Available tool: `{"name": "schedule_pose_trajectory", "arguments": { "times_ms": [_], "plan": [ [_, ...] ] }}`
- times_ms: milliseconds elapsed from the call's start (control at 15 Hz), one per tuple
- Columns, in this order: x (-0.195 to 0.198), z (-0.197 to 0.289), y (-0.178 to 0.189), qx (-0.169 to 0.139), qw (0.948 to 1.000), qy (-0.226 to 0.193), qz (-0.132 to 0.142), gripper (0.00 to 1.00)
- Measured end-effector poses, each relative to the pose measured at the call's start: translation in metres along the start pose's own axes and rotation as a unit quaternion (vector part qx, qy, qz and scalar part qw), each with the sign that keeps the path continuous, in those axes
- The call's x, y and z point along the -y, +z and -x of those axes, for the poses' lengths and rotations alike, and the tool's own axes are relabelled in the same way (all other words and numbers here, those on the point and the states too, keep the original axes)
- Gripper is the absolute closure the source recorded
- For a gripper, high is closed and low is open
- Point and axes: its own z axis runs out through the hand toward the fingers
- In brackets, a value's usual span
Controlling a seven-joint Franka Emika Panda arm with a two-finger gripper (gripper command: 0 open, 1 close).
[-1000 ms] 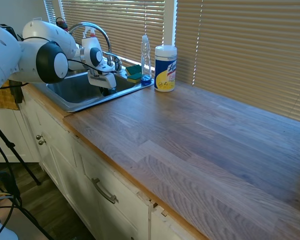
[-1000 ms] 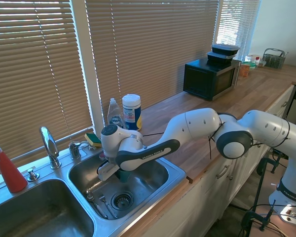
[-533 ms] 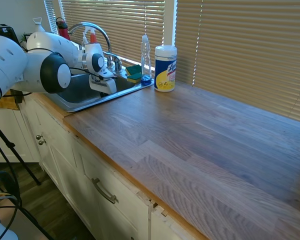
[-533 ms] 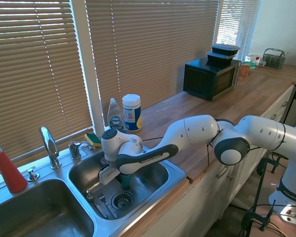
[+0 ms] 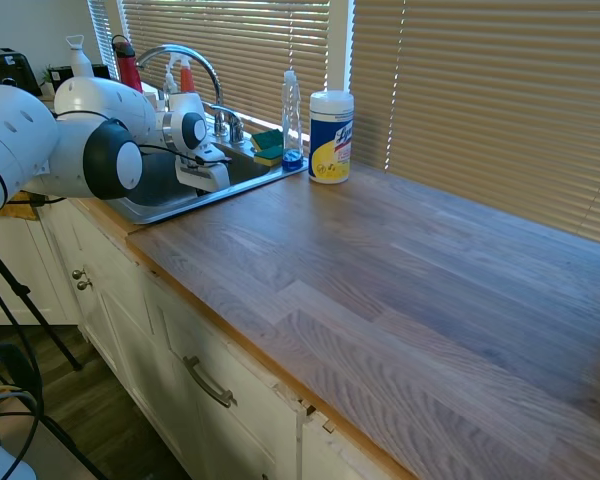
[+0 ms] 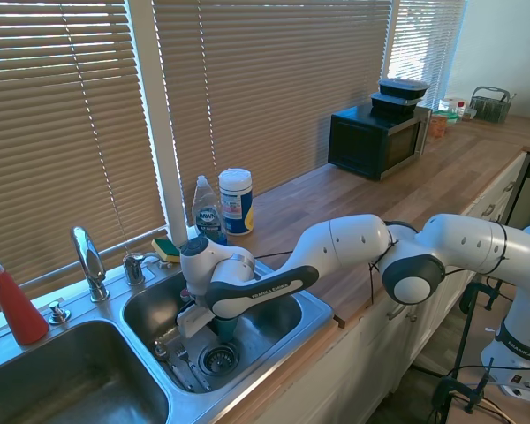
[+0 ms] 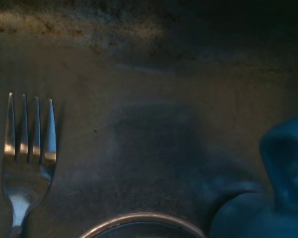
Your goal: Put the mug in the sink
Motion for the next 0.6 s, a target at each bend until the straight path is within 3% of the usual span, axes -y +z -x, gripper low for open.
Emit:
{"name": "schedule_pose_trajectory", "arguments": {
  "times_ms": [600],
  "plan": [
    [0.007,-0.008,-0.032,-0.006,0.9996,0.000,-0.028,0.00]
  ]
}}
